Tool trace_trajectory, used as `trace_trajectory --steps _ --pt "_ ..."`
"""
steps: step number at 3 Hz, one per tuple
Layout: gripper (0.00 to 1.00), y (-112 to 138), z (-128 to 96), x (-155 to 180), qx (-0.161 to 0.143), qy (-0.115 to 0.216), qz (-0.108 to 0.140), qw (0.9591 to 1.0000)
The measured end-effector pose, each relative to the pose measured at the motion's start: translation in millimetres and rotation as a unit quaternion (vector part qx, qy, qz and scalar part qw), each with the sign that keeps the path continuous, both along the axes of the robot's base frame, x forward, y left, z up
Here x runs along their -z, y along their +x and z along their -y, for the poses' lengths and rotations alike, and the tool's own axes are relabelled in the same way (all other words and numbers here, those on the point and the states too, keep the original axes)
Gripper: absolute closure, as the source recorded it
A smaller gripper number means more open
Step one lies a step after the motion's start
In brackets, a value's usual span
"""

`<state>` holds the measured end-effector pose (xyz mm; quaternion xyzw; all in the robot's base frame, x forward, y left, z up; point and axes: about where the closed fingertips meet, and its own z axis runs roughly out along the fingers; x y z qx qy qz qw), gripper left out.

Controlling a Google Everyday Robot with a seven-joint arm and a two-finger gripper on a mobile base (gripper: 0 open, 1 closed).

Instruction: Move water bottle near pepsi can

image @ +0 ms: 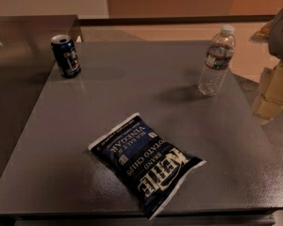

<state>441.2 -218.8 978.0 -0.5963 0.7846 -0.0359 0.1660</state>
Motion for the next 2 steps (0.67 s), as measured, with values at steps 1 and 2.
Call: trace_trajectory --steps 1,2 --pt "0.0 14 7 -2 0.02 0.025 0.015 0.9994" --pt "0.0 35 13 1 0.036 0.058 0.028 0.9973"
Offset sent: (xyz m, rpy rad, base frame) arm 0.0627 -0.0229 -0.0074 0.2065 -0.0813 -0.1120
